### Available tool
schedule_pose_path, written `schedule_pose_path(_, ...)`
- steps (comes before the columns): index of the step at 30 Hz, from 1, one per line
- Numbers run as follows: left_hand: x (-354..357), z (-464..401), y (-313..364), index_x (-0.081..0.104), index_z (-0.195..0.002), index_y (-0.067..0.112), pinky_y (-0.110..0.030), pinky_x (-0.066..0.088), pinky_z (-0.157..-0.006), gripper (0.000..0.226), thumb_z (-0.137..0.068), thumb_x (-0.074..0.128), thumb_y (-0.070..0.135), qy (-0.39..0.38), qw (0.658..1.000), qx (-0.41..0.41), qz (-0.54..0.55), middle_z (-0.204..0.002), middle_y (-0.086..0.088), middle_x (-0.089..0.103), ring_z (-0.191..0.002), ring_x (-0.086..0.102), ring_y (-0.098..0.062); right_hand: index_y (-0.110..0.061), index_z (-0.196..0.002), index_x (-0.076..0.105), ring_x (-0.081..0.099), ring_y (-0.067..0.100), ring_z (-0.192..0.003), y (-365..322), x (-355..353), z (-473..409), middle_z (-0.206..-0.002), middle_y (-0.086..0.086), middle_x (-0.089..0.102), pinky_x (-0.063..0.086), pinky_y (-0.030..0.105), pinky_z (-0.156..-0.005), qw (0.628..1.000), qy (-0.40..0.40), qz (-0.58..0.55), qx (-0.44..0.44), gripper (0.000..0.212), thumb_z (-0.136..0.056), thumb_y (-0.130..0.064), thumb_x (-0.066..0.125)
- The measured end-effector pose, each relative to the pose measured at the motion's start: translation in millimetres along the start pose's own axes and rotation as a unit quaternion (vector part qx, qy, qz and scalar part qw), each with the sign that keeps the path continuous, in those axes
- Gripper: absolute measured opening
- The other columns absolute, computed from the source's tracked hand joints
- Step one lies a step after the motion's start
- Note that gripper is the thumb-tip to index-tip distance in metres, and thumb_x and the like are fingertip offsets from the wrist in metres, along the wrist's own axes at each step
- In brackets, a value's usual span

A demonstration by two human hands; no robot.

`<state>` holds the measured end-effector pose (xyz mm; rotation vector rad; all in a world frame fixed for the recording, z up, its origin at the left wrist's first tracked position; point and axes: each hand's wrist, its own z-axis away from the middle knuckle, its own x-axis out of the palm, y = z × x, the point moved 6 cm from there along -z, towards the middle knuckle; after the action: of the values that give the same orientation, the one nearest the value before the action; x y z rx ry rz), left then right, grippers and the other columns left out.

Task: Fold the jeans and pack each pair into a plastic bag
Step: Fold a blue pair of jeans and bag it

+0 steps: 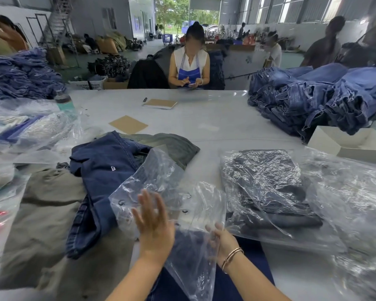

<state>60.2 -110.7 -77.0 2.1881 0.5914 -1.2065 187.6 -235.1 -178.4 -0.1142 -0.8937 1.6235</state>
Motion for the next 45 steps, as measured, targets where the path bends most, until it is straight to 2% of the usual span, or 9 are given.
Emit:
schedule_pose_path(4, 36, 37, 64, 0.035, -0.145, 0.023, -0.047, 0.030, -0.113, 0.071, -0.081, 0.058, 0.045, -0.105, 0.964, 0.237, 0.055, -0.158, -0.004, 0.010, -0.147, 0.012, -0.026, -0.015, -0.130, 0.054, 0.065, 0.024, -0.080, 2, 25, 5, -0.109, 0.010, 0.068, 0.054, 0.044, -0.071, 0.995, -0.101, -0.009, 0.014, 0.035, -0.099, -0.028, 0.046)
schedule_pose_path(10, 94, 35, 36, 0.011, -0.150, 0.028, -0.039, 0.015, -0.119, 0.076, -0.089, 0.053, 0.047, -0.285, 0.955, -0.002, 0.082, -0.157, 0.005, 0.015, -0.145, 0.015, -0.016, -0.028, -0.109, 0.064, 0.061, 0.007, -0.100, -22, 9, 18, -0.109, -0.010, 0.069, 0.045, 0.027, -0.080, 0.953, -0.106, 0.265, -0.097, 0.020, -0.097, -0.033, 0.048)
schedule_pose_path(17, 108, 45, -3, 0.023, -0.145, 0.024, -0.034, 0.020, -0.118, 0.066, -0.085, 0.047, 0.007, -0.307, 0.950, -0.058, 0.023, -0.152, -0.003, 0.023, -0.142, 0.019, -0.023, -0.011, -0.108, 0.065, 0.058, 0.032, -0.104, -41, -137, 15, -0.112, 0.015, 0.062, 0.044, 0.033, -0.092, 0.814, 0.265, 0.473, -0.209, 0.029, -0.080, -0.014, 0.070)
schedule_pose_path(23, 121, 57, 1, 0.016, -0.151, 0.030, -0.040, -0.001, -0.119, 0.069, -0.092, 0.048, 0.018, -0.343, 0.938, -0.048, -0.024, -0.160, -0.009, 0.001, -0.148, -0.004, -0.027, -0.001, -0.113, 0.054, 0.061, 0.032, -0.099, -12, -156, 4, -0.107, 0.018, 0.065, 0.049, 0.038, -0.088, 0.891, 0.175, 0.411, -0.085, 0.051, -0.071, -0.011, 0.081)
schedule_pose_path(27, 108, 50, 6, 0.059, -0.120, 0.033, -0.036, 0.024, -0.110, 0.028, -0.094, 0.050, 0.030, -0.253, 0.966, -0.026, -0.038, -0.138, 0.002, 0.039, -0.129, 0.031, -0.021, -0.012, -0.099, 0.052, 0.063, 0.014, -0.082, -21, -119, 16, -0.096, 0.005, 0.066, 0.047, 0.019, -0.062, 0.892, 0.077, 0.427, -0.128, 0.037, -0.072, -0.004, 0.076)
schedule_pose_path(31, 89, 41, 18, 0.070, -0.090, 0.026, -0.030, 0.038, -0.076, 0.015, -0.091, 0.058, 0.034, -0.157, 0.985, -0.026, 0.064, -0.095, 0.007, 0.050, -0.086, 0.049, -0.016, -0.011, -0.098, 0.052, 0.063, 0.018, -0.085, -20, -74, 37, -0.095, 0.006, 0.065, 0.051, 0.028, -0.069, 0.888, 0.030, 0.433, -0.154, 0.034, -0.072, -0.007, 0.073)
schedule_pose_path(36, 94, 46, 34, 0.068, -0.100, 0.026, -0.015, 0.042, -0.074, 0.019, -0.096, 0.052, 0.019, -0.274, 0.881, -0.131, 0.363, -0.094, 0.013, 0.061, -0.095, 0.061, -0.011, -0.011, -0.105, 0.057, 0.058, 0.016, -0.087, -18, -28, 48, -0.094, 0.004, 0.064, 0.040, 0.028, -0.073, 0.940, -0.080, 0.300, -0.142, 0.018, -0.088, -0.007, 0.056)
schedule_pose_path(40, 93, 50, 21, 0.069, -0.088, 0.015, -0.021, 0.051, -0.065, 0.016, -0.093, 0.056, 0.007, -0.288, 0.746, -0.289, 0.526, -0.077, 0.001, 0.073, -0.076, 0.068, -0.010, -0.017, -0.105, 0.056, 0.058, -0.001, -0.089, -8, -7, 50, -0.103, -0.001, 0.059, 0.043, 0.017, -0.080, 0.887, -0.135, 0.378, -0.227, 0.035, -0.088, 0.012, 0.048)
schedule_pose_path(45, 83, 40, 17, 0.063, -0.083, 0.002, -0.018, 0.043, -0.059, 0.011, -0.091, 0.056, 0.001, -0.338, 0.736, -0.263, 0.525, -0.068, 0.000, 0.065, -0.064, 0.058, -0.006, -0.026, -0.143, 0.014, 0.029, 0.006, -0.132, -27, -1, 25, -0.139, -0.011, 0.026, 0.024, 0.012, -0.104, 0.825, -0.134, 0.473, -0.279, 0.093, -0.076, -0.018, 0.078)
